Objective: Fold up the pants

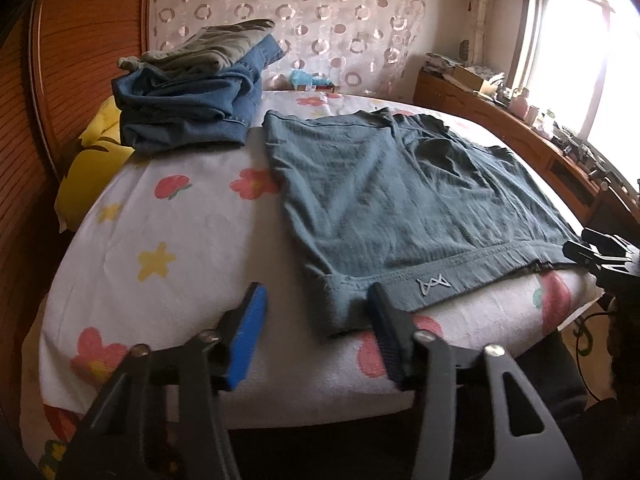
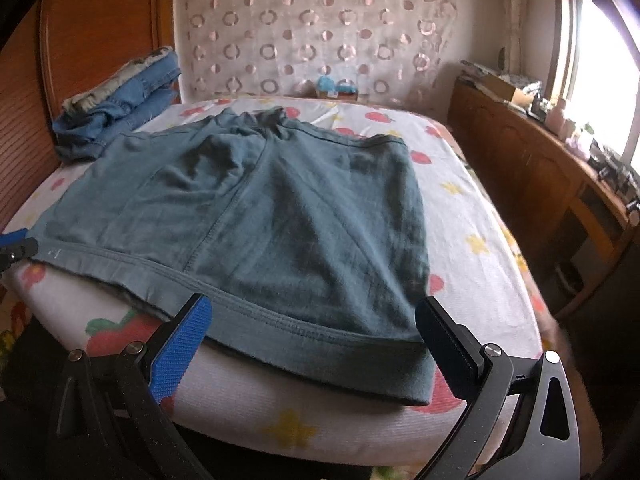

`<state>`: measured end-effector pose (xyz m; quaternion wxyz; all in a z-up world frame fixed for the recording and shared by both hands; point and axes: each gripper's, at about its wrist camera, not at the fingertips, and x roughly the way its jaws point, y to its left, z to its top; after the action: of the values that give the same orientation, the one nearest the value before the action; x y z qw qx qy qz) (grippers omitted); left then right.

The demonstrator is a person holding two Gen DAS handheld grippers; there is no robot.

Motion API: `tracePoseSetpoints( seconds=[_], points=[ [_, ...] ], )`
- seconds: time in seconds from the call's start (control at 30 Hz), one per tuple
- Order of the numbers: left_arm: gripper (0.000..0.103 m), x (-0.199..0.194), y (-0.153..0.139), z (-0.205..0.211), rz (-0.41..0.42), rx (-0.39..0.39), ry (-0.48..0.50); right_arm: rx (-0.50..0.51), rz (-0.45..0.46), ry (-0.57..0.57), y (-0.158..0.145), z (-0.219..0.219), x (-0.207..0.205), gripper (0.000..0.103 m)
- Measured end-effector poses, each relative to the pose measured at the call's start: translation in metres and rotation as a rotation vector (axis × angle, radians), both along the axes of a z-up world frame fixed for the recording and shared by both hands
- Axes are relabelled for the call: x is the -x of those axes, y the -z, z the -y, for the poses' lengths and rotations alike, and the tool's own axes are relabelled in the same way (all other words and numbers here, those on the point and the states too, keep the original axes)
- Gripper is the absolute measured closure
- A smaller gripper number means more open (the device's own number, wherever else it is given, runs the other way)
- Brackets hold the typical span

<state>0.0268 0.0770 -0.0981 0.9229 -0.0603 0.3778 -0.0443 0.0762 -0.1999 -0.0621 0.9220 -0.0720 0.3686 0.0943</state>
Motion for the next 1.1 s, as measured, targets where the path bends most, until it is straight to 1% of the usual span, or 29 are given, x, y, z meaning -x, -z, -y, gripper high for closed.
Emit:
tracePoseSetpoints(
  seconds=[0.07,0.13,0.17,0.23,0.33,0.43,0.63,0.77,0.87,0.97,1.1],
  points=[
    [0.066,0.001,0.000,0.002,0.002,-0.001,0.011,-0.010,-0.005,0.004,0.002,0.002,-0.001,0.000],
    [0.079,0.002,-0.001,0.004,0.001,0.005,0.028,-0.010,-0.012,0.005,0.004,0.002,-0.001,0.000],
    [0.081,0.001,-0.001,0.005,-0.002,0.012,0.035,-0.014,-0.014,0.005,0.004,0.003,-0.002,0.000],
    [0.088,0.001,-0.003,0.006,0.003,0.008,0.030,-0.023,-0.020,0.007,0.005,0.004,-0.001,0.000],
    [0.097,-0.001,-0.009,0.006,0.008,0.031,0.039,-0.026,-0.022,-0.006,0.005,0.005,0.000,0.000],
    [0.100,-0.002,-0.019,0.013,0.026,0.030,0.062,-0.020,-0.018,-0.015,0.005,0.006,0.001,0.000],
    [0.101,-0.011,-0.045,0.033,0.072,0.050,0.129,-0.041,-0.011,-0.008,0.001,0.016,0.002,0.000],
    [0.101,-0.021,-0.060,0.055,0.088,0.056,0.180,-0.057,-0.006,-0.013,-0.005,0.023,0.001,0.001],
    [0.101,-0.027,-0.069,0.076,0.106,0.044,0.233,-0.064,-0.001,-0.019,-0.008,0.027,0.002,0.003],
    [0.101,-0.037,-0.078,0.094,0.113,0.043,0.282,-0.071,0.005,-0.026,-0.009,0.030,0.005,0.009],
    [0.101,-0.050,-0.089,0.112,0.126,0.047,0.320,-0.071,0.006,-0.024,-0.010,0.031,0.005,0.019]
  ],
)
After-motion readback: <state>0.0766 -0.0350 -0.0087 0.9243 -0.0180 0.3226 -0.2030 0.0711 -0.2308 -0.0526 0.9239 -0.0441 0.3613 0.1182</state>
